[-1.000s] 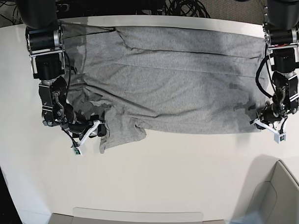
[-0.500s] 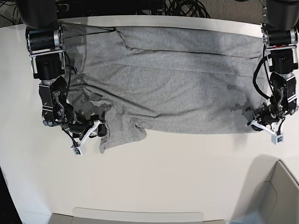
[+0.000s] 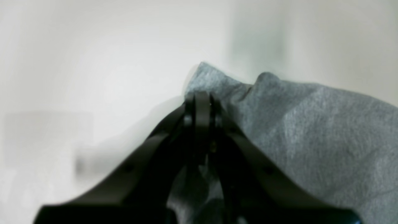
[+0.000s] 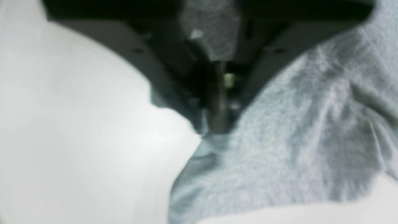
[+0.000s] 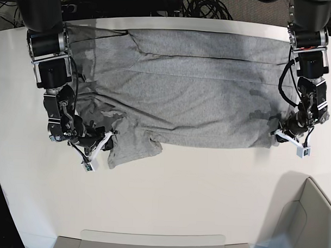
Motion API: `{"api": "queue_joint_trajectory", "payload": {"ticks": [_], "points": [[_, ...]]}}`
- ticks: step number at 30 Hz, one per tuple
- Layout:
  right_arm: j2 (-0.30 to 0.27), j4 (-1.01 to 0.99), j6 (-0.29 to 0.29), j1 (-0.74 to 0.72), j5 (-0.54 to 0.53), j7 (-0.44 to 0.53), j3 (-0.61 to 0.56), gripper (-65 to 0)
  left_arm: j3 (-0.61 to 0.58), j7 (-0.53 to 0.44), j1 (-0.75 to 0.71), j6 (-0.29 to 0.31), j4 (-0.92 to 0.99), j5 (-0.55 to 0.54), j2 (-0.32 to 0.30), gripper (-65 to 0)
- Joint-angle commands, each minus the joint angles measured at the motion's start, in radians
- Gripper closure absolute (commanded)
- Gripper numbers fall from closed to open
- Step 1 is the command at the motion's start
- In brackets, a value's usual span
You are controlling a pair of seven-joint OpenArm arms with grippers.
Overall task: Fold the T-shirt properly
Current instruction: 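Grasp the hem corners of the shirt with both grippers, then lift the hem and fold it toward the collar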
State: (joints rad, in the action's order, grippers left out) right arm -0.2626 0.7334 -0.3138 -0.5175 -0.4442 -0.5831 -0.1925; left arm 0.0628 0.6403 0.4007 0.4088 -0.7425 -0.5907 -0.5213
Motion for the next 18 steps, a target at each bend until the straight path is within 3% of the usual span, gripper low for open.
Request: {"api": "queue_joint_trajectory", "payload": {"ticks": [1,5,11,18], "points": [[-0.007,0.012,0.009,-0.017,0.023,-0.053,-0.006,0.0,0.001,-0.009,0.005,0.000,-0.024,0.015,-0.009,0.0],[-0.008,0.061,0.009,-0.028,0.023,-0.053,-0.006,0.0,0.016,-0.041,-0.024,0.000,-0.117,0.011,-0.010,0.0],[-0.020,0.174,0.009,-0.026,0.112,-0.050,-0.005,0.0,0.210,-0.037,-0.044,0.000,-0.187,0.013,0.014,0.0],[-0.025,0.252,0.009,-0.011,0.186,-0.056,-0.003,0.0,0.239,-0.035,-0.049,0.000,-0.199,0.013,0.014,0.0]]}}
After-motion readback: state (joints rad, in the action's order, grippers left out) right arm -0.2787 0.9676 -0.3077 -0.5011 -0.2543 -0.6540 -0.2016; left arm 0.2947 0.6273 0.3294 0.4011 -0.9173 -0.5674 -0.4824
